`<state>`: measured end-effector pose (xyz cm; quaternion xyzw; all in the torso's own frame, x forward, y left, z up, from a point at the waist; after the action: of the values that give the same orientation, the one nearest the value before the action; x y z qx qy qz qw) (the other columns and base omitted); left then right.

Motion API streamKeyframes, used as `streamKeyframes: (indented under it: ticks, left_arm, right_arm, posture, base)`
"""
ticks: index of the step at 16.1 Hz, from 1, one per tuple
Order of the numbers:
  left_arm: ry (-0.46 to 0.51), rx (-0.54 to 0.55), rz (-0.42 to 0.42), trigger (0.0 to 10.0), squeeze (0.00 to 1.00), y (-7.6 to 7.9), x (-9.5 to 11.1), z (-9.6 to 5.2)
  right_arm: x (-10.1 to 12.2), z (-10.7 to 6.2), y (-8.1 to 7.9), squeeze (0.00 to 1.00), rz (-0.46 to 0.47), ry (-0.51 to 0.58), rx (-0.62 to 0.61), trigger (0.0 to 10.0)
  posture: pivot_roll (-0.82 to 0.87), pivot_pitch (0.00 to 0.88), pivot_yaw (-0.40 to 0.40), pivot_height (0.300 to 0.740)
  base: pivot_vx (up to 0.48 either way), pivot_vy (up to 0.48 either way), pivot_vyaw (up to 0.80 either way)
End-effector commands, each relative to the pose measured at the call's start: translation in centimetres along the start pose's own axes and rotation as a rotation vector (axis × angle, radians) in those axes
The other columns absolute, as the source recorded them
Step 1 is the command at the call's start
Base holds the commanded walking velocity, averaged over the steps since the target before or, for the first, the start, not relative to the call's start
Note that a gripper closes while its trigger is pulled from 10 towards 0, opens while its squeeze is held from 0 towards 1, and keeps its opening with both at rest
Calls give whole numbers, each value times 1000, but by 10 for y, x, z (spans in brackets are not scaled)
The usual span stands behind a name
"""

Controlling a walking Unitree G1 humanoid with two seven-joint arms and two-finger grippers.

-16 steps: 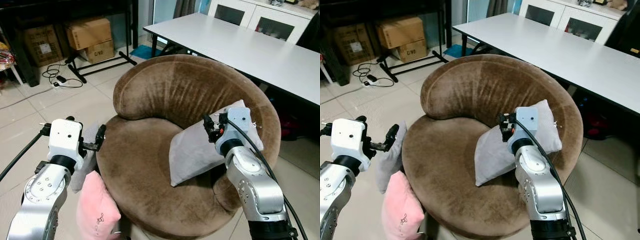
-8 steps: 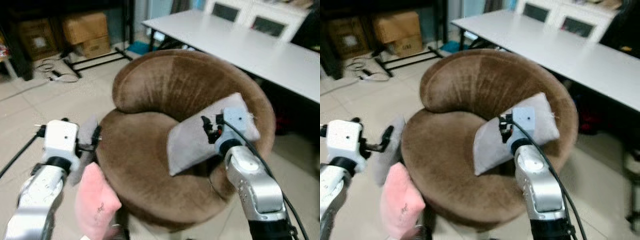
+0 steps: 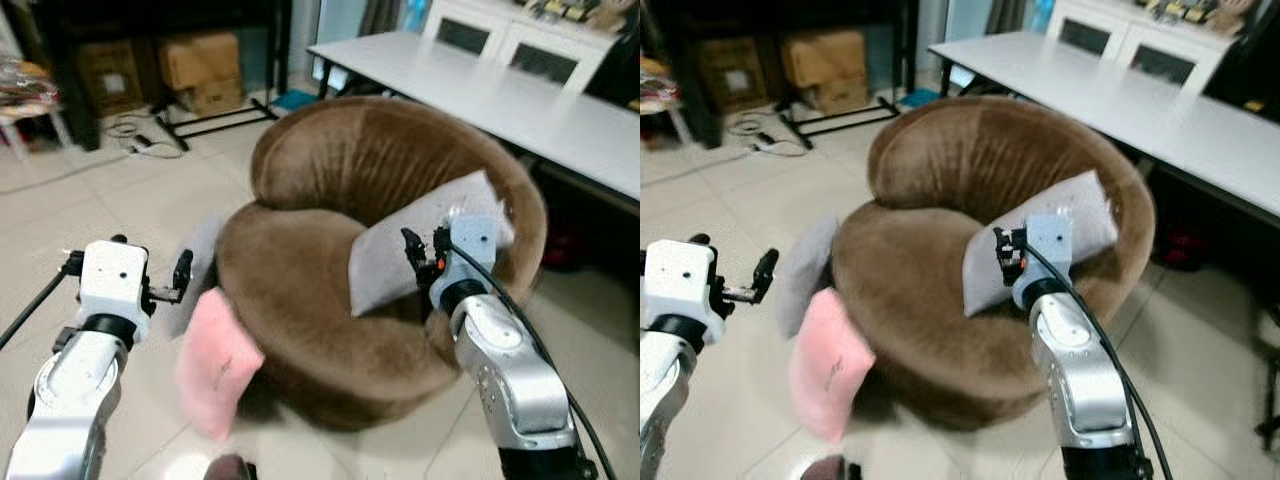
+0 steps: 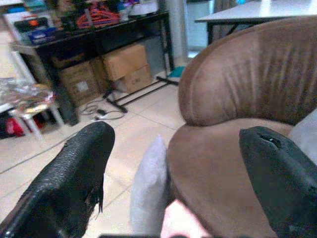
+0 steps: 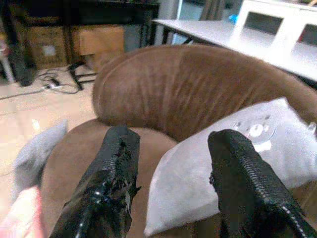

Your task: Move the pillow to the sofa from floor

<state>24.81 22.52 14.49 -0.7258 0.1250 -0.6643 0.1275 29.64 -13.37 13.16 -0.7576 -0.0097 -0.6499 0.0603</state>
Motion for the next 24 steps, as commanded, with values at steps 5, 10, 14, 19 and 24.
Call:
streamKeyframes:
  ticks: [5, 10, 14, 19, 24]
  left_arm:
    - [17, 2, -23, 10000, 0, 0, 2, -1]
    - [18, 0, -26, 10000, 0, -1, 2, -3]
    - [18, -3, -27, 10000, 0, 0, 1, -3]
    - [22, -13, -26, 10000, 0, 2, 1, -3]
    - [24, -22, -23, 10000, 0, 3, 1, -4]
  right_arm:
    - [0, 2, 1, 0, -10, -4, 8, 10000]
    - [-2, 3, -1, 0, -18, -9, 20, 10000]
    - [-1, 2, -4, 0, -22, -5, 37, 10000]
    - [-1, 1, -7, 0, 15, -10, 58, 10000]
    - [2, 0, -5, 0, 49, -6, 53, 10000]
  posture:
    - [49, 0, -96, 740]
    - [56, 0, -98, 740]
    - [55, 0, -97, 740]
    - [52, 0, -99, 740]
    - [51, 0, -99, 740]
  base:
    - [0, 52, 0]
    - [0, 342, 0]
    - [0, 355, 0]
    - [0, 357, 0]
    - [0, 356, 0]
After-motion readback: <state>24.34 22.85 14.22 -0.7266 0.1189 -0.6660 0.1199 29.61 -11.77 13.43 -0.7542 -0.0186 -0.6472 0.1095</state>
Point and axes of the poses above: a point about 5 cm out from each wrist's last joint towards the gripper, its own z axis pointing out of the wrist towards the gripper, its own x axis along the axis of the wrist's last joint, y = z × x, the point moved 2 cm from there along z, pointing out of the wrist towards the gripper, and after that the axes turned 5 degrees about z, right-handed, at the moved point
